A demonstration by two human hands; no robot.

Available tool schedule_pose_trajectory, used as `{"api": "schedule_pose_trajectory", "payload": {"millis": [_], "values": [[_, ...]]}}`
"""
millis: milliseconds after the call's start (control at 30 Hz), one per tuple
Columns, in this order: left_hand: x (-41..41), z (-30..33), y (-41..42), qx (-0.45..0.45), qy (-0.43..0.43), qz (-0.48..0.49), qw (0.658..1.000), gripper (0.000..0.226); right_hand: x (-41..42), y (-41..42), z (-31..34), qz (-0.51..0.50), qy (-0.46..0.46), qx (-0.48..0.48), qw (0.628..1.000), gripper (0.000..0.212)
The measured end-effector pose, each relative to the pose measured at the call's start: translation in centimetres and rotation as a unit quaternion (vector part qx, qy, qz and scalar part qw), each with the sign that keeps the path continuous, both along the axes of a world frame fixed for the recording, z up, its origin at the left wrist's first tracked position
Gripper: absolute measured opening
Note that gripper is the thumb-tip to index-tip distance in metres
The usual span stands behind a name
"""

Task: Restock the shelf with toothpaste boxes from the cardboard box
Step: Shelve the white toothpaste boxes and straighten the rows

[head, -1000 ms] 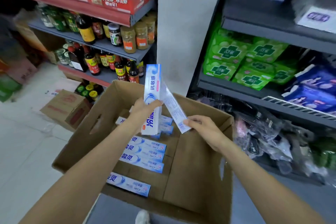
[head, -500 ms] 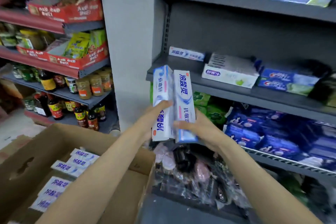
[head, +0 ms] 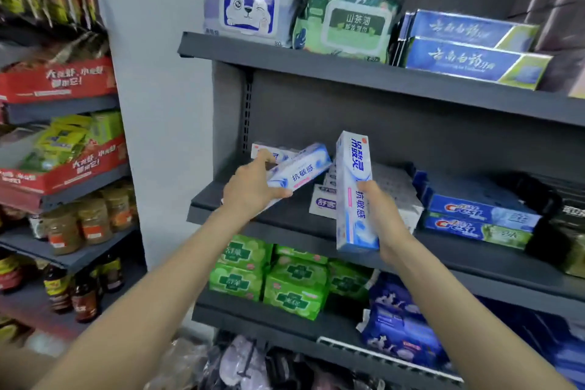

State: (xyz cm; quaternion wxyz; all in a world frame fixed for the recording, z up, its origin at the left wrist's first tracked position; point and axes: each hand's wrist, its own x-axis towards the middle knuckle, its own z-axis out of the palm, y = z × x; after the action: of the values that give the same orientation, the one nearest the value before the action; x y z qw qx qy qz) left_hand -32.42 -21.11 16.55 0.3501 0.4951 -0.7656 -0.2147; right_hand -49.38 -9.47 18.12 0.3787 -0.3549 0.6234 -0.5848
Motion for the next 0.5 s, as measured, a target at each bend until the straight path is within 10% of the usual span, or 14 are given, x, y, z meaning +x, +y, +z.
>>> {"api": "schedule_pose_trajectory", "payload": {"millis": [200,500], "values": [[-3.7,0.7,-10.7,-0.102,-0.284,0.023,0.953,0.049,-3.2,-6.9,1.0,-0.004,0.003,0.020,1.000,0.021],[-8.6,-1.0,-19.1,-0.141,-0.355,-0.054,0.923,0.054,-5.7,-12.8,1.2,-0.010,0.056,0.014,0.998,0.014]]}}
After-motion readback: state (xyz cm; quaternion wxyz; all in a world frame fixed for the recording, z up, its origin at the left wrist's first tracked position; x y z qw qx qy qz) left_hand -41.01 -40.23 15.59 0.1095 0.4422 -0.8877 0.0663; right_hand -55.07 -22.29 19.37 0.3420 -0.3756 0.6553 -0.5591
